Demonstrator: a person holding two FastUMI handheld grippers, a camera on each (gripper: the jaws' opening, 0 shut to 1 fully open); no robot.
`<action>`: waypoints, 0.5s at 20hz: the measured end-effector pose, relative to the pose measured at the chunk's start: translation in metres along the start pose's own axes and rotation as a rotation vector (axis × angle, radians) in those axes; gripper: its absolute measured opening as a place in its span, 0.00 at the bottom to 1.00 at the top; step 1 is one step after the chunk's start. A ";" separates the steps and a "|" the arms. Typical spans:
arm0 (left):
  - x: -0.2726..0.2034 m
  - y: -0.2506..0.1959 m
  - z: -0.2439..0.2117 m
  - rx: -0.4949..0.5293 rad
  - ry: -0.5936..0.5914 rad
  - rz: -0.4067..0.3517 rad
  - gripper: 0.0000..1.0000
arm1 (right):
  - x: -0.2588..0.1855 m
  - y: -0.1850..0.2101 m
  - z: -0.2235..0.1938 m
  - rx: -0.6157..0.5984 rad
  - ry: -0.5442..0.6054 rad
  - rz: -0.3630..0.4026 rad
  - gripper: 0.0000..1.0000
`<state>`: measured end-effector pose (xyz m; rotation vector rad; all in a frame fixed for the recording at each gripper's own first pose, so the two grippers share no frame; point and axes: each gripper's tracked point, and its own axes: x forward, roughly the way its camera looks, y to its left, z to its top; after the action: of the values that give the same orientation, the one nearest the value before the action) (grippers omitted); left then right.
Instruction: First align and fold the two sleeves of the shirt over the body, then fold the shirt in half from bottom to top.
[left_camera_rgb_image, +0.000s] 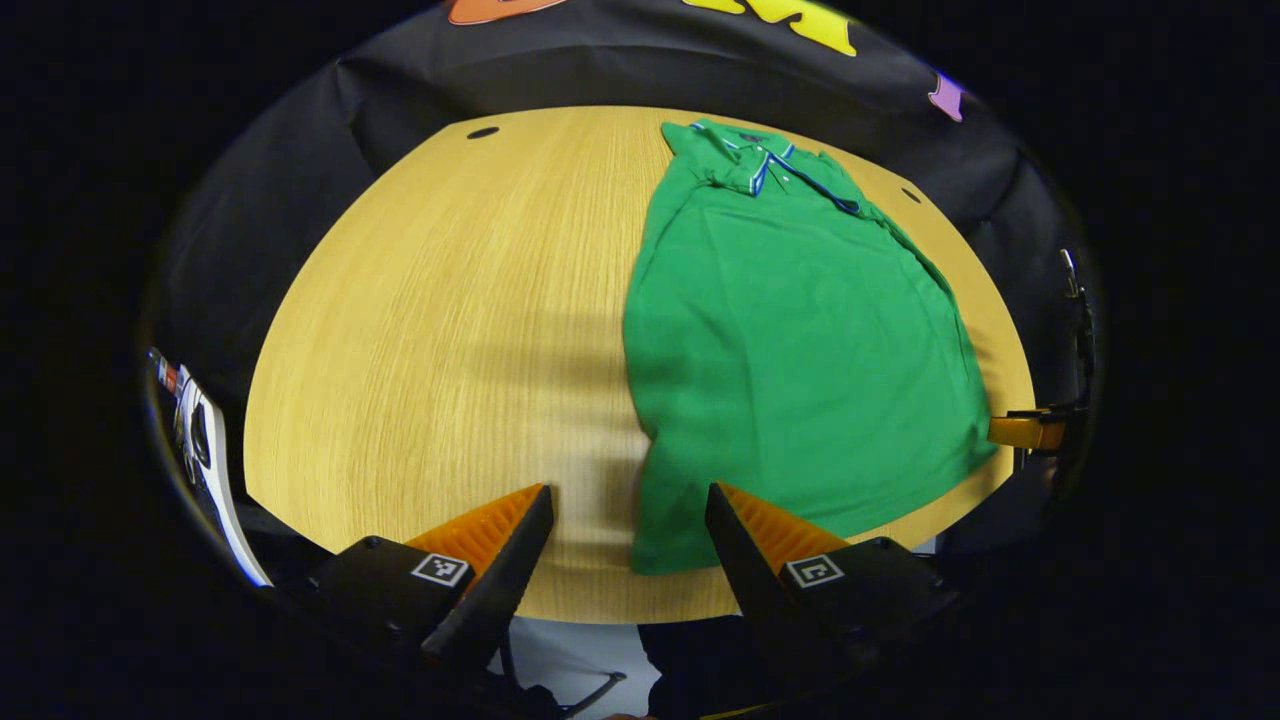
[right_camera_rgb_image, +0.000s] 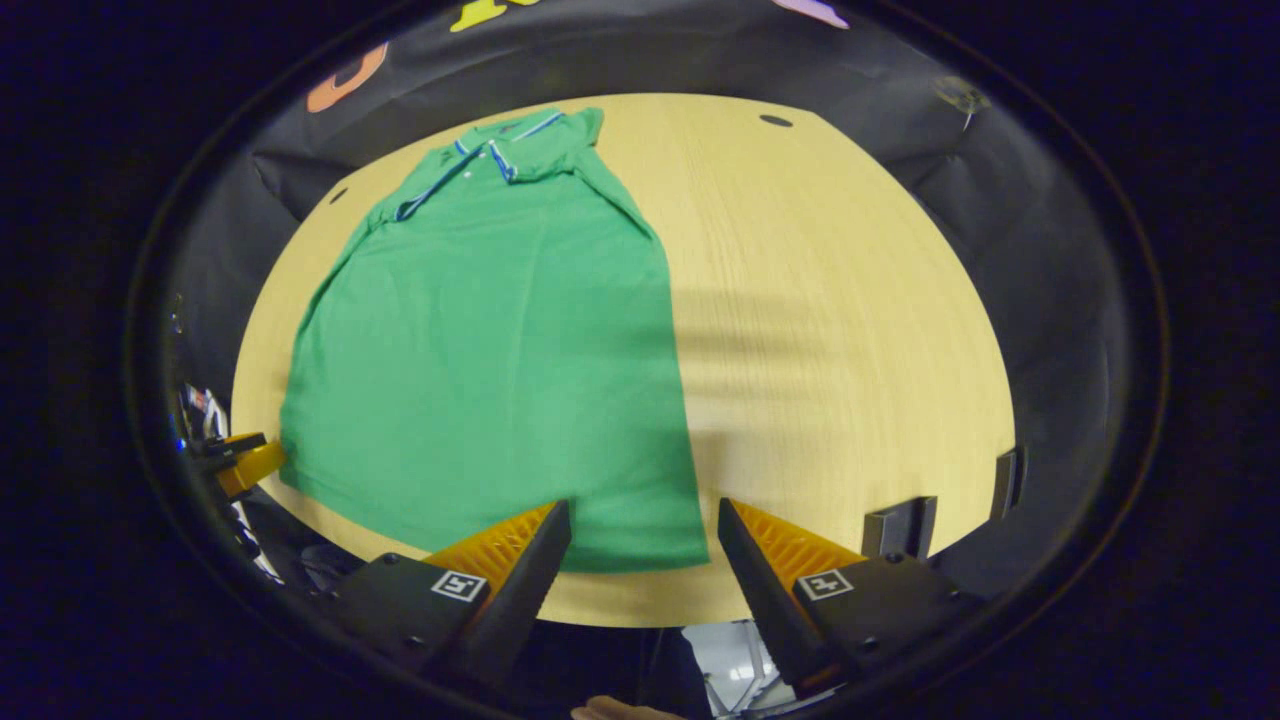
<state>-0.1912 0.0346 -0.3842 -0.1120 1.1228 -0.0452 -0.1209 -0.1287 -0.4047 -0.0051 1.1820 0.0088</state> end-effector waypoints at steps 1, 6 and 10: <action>0.001 -0.001 -0.004 0.007 0.027 0.002 0.98 | 0.001 -0.003 -0.003 -0.013 0.017 -0.017 0.96; 0.004 0.000 -0.022 -0.014 0.153 0.029 0.92 | 0.012 0.003 -0.005 -0.029 0.074 -0.013 0.95; 0.006 -0.002 -0.019 0.010 0.181 0.019 0.73 | 0.006 0.007 -0.006 0.002 0.103 -0.011 0.93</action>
<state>-0.2057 0.0304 -0.3979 -0.0894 1.3041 -0.0441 -0.1242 -0.1221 -0.4127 -0.0109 1.2854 -0.0025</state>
